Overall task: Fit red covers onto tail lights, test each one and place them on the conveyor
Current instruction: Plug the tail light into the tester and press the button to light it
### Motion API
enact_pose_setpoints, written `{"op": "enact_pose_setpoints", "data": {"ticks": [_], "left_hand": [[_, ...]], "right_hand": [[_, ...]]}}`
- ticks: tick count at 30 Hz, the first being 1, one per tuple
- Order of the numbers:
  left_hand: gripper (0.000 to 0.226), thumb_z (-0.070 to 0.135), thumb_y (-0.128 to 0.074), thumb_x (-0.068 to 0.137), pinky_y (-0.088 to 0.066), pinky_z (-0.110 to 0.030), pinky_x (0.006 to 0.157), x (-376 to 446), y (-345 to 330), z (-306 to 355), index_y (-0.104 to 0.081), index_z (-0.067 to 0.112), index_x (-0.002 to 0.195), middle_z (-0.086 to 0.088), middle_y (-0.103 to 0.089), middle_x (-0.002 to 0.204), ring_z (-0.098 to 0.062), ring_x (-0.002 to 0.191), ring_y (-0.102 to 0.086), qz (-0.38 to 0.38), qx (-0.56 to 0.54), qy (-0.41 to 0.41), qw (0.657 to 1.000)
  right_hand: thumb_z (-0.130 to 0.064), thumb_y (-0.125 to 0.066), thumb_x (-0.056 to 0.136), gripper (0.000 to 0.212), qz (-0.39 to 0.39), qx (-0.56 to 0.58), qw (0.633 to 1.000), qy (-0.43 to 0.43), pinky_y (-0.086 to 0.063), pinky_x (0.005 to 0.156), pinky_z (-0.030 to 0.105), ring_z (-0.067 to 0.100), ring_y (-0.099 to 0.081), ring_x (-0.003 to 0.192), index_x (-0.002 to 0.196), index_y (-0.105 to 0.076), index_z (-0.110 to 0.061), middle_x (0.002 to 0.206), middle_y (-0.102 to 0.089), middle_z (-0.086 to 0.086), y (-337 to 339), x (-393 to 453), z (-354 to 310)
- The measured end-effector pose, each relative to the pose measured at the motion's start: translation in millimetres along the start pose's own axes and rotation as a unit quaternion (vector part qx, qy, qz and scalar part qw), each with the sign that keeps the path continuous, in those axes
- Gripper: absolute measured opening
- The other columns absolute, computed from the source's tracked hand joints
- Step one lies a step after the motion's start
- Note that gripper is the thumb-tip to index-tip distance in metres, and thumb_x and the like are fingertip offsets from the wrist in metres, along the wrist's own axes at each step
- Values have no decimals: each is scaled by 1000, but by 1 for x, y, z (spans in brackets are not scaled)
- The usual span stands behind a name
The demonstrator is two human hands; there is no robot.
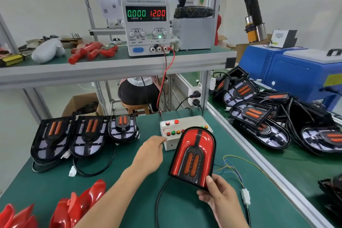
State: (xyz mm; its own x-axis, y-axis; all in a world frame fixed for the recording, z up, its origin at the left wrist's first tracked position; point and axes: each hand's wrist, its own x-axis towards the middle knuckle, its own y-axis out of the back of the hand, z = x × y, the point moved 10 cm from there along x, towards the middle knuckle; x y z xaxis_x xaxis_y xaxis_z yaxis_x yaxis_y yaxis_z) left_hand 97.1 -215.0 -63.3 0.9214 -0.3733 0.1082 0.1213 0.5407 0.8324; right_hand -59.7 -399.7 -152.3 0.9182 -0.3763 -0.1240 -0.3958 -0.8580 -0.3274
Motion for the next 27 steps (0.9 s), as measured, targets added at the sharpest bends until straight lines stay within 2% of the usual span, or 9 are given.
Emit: {"op": "enact_pose_setpoints", "data": {"ticks": [4, 7, 11, 17, 21, 27], "left_hand": [[62, -1, -43, 100, -43, -36, 111, 20, -12, 8, -36, 20, 157, 0, -39, 155, -22, 140, -41, -23, 79, -25, 996], [70, -4, -44, 96, -44, -37, 109, 31, -18, 9, -29, 21, 160, 1, -35, 157, -22, 140, -37, -38, 112, -28, 993], [69, -5, -46, 95, -44, -35, 109, 36, -22, 7, -32, 18, 158, -1, -37, 155, -22, 140, -41, -39, 110, -21, 993], [64, -1, -44, 98, -41, -32, 110, 33, -24, 5, -34, 19, 158, 1, -36, 160, -20, 141, -44, -13, 79, -19, 997], [68, -2, -45, 96, -40, -36, 113, 33, -25, 4, -34, 24, 158, 2, -33, 161, -20, 144, -39, -11, 97, -14, 995], [70, 0, -51, 95, -43, -37, 112, 38, -24, 9, -32, 23, 159, -1, -35, 159, -22, 143, -39, -25, 128, -26, 991]], "right_hand": [[-2, -55, 100, 16, -7, 1, 1000, 5, -56, 55, 30, 29, -65, 62, 108, -65, 6, 84, -71, 22, -2, 1, 1], [-2, -55, 100, 16, -6, -10, 1000, 7, -57, 58, 30, 31, -66, 65, 109, -66, 4, 86, -73, 23, -2, 2, 2], [-3, -56, 100, 14, -2, 5, 1000, 5, -59, 62, 31, 32, -69, 70, 107, -67, 2, 90, -73, 24, -2, 3, 3], [-11, -56, 101, 19, 17, 40, 999, 5, -59, 62, 31, 29, -68, 69, 105, -67, 3, 83, -72, 22, 1, 2, 0], [-8, -50, 102, 20, 19, 50, 999, 0, -59, 60, 29, 26, -68, 64, 106, -63, 7, 76, -69, 22, -1, 2, -1], [-5, -49, 102, 21, 22, 63, 998, -2, -61, 60, 30, 26, -68, 64, 107, -62, 9, 78, -70, 23, -3, 0, -6]]}}
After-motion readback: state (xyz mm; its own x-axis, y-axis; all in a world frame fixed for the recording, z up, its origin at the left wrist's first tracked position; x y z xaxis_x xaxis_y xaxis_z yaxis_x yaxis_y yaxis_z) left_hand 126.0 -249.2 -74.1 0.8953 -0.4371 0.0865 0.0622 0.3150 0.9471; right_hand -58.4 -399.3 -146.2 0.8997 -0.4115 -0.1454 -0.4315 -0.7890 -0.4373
